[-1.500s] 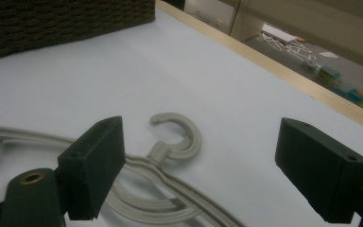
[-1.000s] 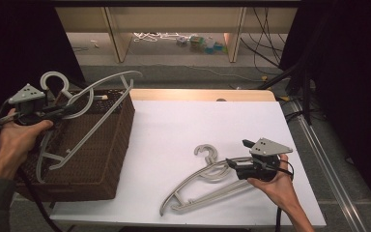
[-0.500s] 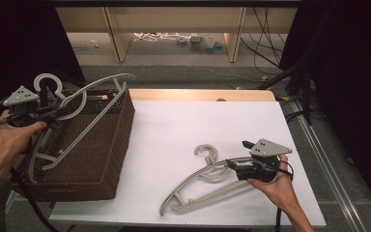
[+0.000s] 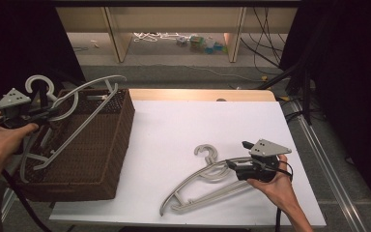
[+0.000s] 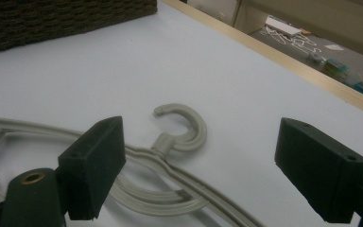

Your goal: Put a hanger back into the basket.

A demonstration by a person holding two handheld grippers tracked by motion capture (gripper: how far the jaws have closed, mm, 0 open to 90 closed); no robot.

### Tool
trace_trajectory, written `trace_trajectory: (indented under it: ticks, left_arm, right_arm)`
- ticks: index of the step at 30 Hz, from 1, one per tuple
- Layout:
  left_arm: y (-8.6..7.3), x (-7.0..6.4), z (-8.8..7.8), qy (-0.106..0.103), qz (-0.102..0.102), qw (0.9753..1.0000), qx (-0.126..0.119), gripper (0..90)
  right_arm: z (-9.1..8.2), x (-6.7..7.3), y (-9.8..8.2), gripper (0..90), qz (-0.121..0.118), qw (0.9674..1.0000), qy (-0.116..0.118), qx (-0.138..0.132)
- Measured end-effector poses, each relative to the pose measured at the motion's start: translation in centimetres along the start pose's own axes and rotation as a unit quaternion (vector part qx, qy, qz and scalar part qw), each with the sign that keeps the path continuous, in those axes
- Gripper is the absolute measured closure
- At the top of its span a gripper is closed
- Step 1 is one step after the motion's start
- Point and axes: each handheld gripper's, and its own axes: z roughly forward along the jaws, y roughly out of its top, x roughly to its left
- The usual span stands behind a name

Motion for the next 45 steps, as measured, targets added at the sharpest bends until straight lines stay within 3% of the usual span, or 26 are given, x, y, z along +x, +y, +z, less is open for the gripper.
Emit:
trace_trajectory:
  ticks: [4,10,17,24,31,40,45]
  left_arm:
    - [-0.2,0.4,0.3,0.003,0.011,0.9999,0.008,81.7]
    - [-0.4,0.9,0.7,0.012,0.009,0.9998,0.013,81.7]
    - [-1.1,1.3,0.9,0.009,0.012,0.9997,0.02,81.7]
    - [-1.3,1.3,0.9,0.001,0.017,0.9998,0.012,81.6]
    - [-1.4,1.1,1.6,-0.006,0.022,0.9993,0.029,81.6]
    - [-1.7,1.4,2.1,-0.001,0.017,0.9992,0.037,81.6]
    - [-1.8,1.5,2.3,0.013,0.028,0.9983,0.049,81.5]
  right_arm:
    - [0.1,0.1,0.0,17.8,0.0,1.0,0.002,0.003]
    - [0.0,0.0,-0.1,17.9,0.0,1.0,0.002,0.003]
    - [0.0,0.0,-0.1,17.9,0.001,1.0,0.001,0.003]
    - [0.1,0.0,-0.1,17.9,0.0,1.0,0.001,0.003]
    - [0.1,-0.2,-0.2,17.9,0.0,1.0,-0.001,0.003]
    - [0.0,-0.2,-0.2,17.9,0.002,1.0,0.0,0.004]
    - [0.1,-0.2,-0.3,17.9,0.004,1.0,0.0,0.005]
